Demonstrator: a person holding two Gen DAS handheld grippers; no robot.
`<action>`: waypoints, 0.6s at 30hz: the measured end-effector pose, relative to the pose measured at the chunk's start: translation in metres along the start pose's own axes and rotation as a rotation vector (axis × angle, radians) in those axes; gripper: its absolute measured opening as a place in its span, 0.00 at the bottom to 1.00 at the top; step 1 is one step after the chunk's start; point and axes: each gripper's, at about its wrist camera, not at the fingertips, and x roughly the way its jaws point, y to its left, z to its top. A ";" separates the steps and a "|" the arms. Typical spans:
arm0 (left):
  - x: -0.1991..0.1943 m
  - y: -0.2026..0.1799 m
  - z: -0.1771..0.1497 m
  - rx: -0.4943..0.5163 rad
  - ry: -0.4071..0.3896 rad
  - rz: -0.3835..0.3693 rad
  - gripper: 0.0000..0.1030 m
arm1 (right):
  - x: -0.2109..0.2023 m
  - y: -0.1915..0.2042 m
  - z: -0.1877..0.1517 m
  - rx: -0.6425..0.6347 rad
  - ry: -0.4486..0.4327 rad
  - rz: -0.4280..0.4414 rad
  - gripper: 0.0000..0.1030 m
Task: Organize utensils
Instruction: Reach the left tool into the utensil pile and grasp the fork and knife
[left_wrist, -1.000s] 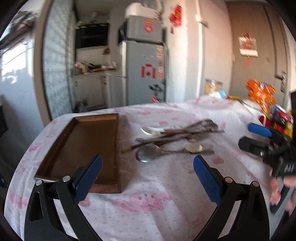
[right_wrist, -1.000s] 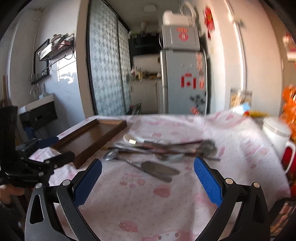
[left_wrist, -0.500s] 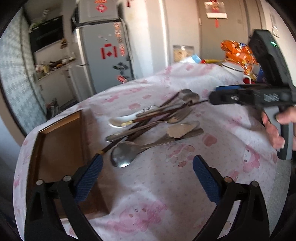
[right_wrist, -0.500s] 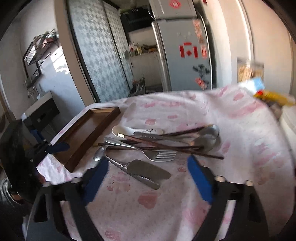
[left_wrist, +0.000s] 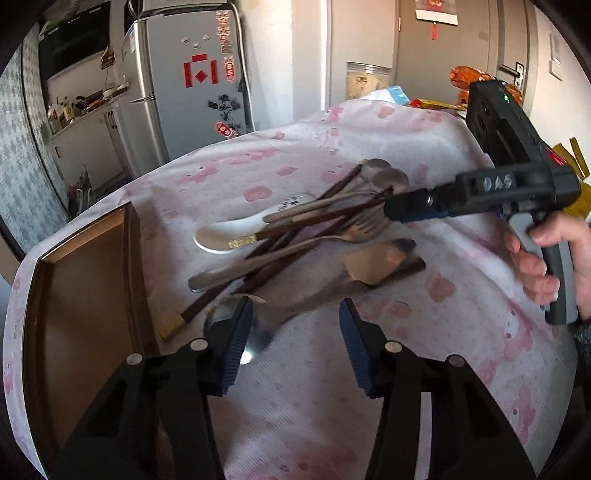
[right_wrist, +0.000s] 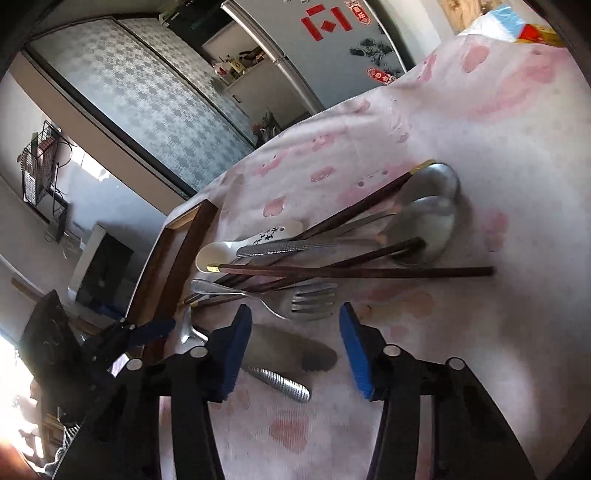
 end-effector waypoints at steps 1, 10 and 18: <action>0.001 0.001 0.001 -0.002 0.001 -0.003 0.52 | 0.002 0.000 0.000 -0.004 0.003 -0.016 0.33; 0.011 -0.007 0.019 0.101 -0.020 0.025 0.60 | -0.037 0.025 -0.005 -0.154 -0.082 -0.009 0.05; 0.034 -0.023 0.046 0.212 -0.042 0.030 0.54 | -0.080 0.050 -0.005 -0.261 -0.113 0.002 0.01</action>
